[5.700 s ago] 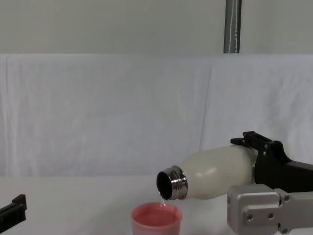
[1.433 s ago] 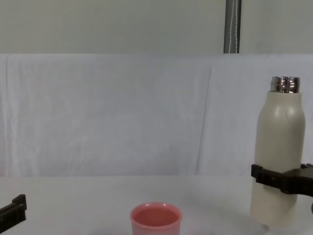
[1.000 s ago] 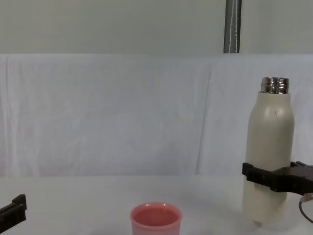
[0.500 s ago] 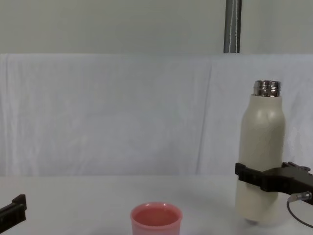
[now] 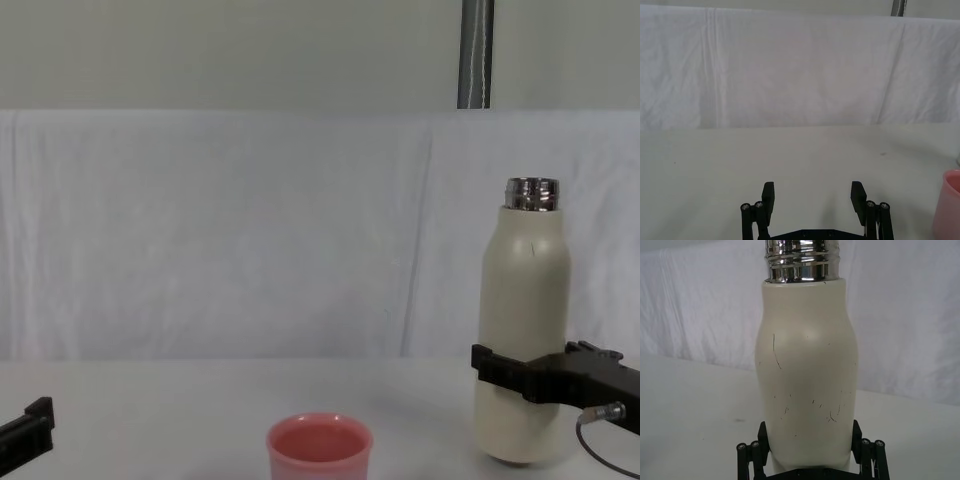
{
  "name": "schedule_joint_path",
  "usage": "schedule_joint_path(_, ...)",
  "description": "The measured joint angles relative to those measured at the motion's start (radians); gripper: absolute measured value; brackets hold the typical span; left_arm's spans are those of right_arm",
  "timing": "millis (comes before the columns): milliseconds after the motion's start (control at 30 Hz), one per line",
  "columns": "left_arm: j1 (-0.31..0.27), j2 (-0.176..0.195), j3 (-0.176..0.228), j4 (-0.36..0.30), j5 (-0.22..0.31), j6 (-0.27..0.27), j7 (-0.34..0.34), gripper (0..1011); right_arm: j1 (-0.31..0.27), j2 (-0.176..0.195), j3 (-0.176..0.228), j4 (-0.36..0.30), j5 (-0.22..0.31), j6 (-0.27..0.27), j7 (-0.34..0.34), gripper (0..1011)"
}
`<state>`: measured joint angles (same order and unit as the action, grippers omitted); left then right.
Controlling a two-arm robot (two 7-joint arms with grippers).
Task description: Grasp the thermos with one hand and pour water into the cup lid.
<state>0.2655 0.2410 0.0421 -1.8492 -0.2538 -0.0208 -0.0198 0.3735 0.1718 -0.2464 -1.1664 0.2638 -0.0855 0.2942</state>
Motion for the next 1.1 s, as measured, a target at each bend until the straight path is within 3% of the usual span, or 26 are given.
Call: schedule_joint_path(1100,0.000,0.000,0.000,0.000,0.000,0.000,0.000,1001,-0.004,-0.007,0.004,0.010,-0.012,0.010,0.004,959)
